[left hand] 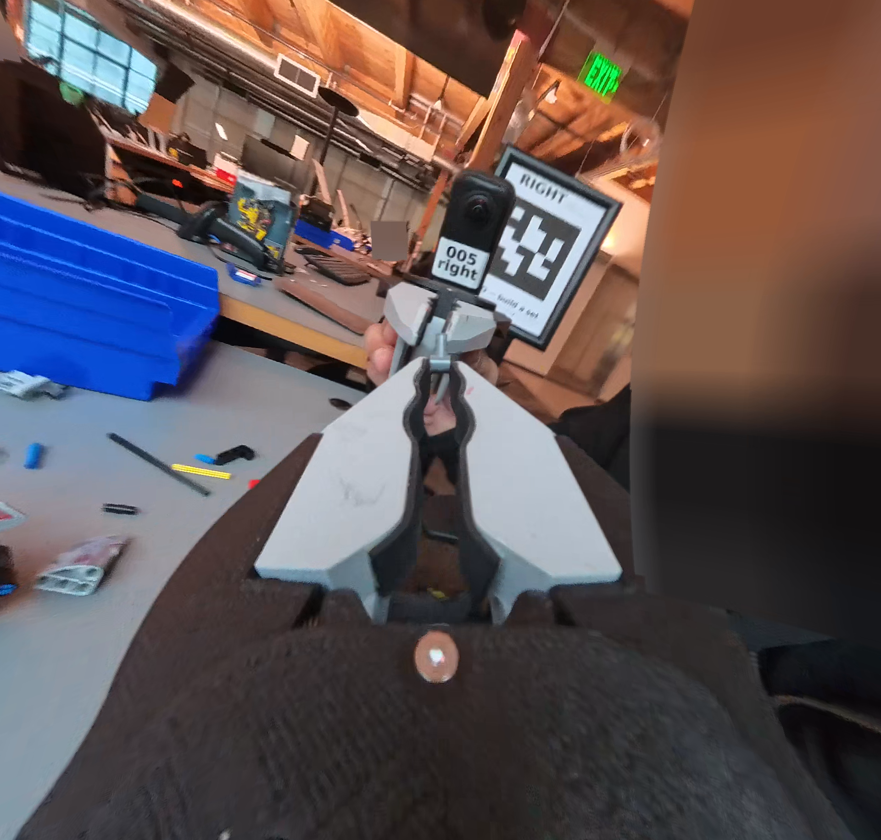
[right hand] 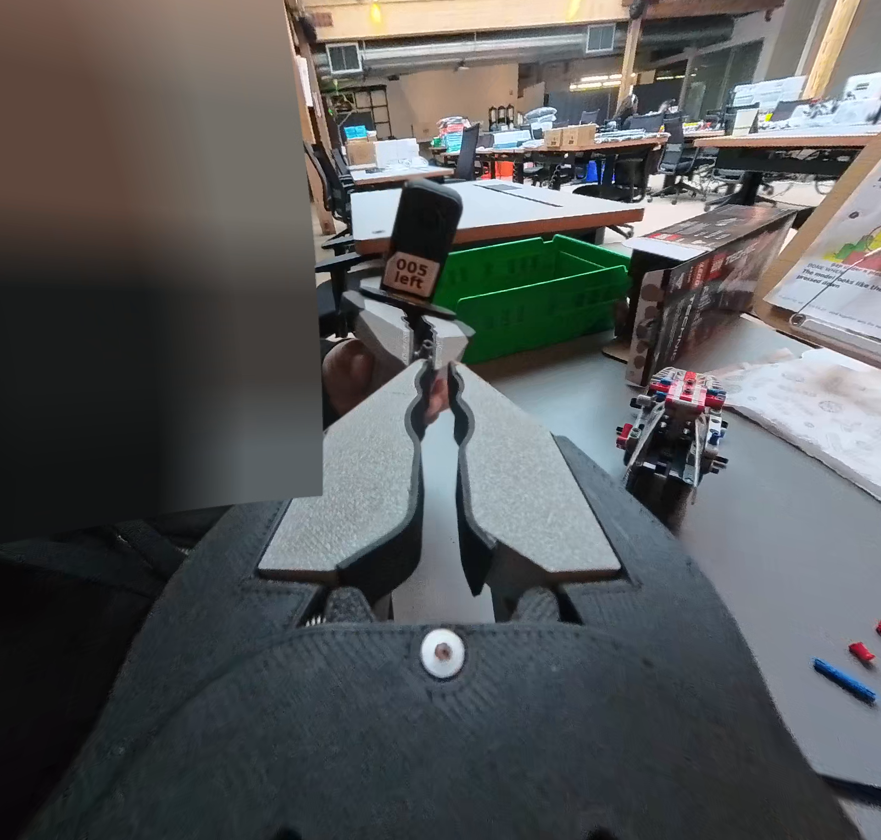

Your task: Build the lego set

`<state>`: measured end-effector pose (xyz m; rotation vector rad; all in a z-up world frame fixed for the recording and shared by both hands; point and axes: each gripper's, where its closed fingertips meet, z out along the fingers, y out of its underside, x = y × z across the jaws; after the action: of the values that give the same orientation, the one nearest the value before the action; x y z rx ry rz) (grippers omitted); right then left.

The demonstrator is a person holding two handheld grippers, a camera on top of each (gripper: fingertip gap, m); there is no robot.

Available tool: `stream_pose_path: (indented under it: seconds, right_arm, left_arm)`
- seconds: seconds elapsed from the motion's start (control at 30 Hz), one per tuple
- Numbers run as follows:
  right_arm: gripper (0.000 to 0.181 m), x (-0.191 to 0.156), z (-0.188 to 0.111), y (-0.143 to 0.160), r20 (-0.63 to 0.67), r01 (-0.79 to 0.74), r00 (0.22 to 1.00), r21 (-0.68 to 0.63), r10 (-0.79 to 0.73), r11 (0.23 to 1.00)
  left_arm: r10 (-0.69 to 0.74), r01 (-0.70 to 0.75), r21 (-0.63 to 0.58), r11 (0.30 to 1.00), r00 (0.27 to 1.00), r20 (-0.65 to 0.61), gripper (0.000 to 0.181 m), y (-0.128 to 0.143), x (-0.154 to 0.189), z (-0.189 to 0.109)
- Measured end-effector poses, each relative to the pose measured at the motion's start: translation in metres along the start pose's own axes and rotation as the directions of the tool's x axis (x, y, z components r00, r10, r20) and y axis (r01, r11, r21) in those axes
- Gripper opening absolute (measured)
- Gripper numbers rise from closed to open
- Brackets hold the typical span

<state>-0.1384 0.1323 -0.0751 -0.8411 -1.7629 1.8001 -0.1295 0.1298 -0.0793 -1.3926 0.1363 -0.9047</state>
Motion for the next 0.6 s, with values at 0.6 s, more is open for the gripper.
stream_pose_path:
  seconds: [0.6]
  right_arm:
    - [0.000,0.014,0.012,0.009,0.133,-0.304,0.945,0.010,0.300,0.953]
  left_arm:
    - [-0.265,0.265,0.000,0.964,0.964,0.008,0.006,0.005,-0.020,-0.001]
